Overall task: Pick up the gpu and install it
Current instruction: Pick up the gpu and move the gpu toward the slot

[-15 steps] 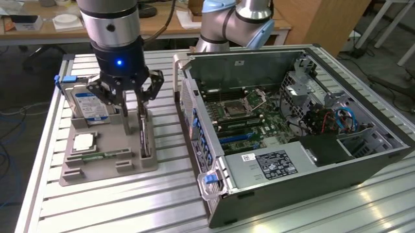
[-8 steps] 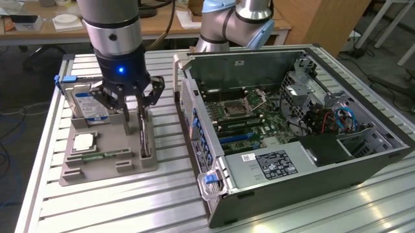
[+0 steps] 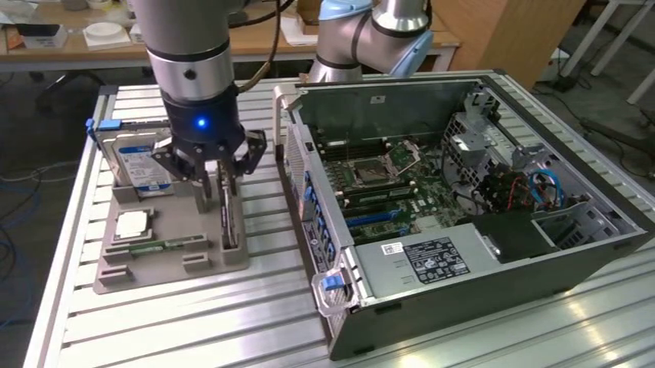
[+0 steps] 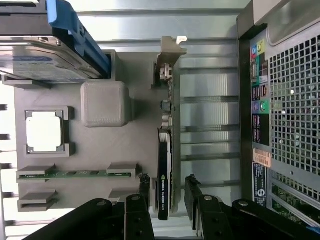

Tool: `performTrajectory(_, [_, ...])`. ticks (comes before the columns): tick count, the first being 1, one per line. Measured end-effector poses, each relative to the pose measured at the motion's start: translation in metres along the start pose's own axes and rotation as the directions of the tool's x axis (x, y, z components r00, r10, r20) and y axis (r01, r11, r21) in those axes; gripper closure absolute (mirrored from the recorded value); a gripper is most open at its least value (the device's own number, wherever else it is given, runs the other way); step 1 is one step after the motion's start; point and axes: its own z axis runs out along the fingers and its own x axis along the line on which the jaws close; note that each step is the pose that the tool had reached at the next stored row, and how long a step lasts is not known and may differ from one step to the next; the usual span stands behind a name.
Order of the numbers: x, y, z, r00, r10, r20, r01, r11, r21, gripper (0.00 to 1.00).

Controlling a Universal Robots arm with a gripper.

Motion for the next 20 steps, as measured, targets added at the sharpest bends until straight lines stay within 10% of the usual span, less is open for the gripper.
performTrajectory(20, [-0.003, -0.0036, 0.0311, 0.9996, 0.028, 0.0008, -0.028, 0.9996, 0.0009, 0.59])
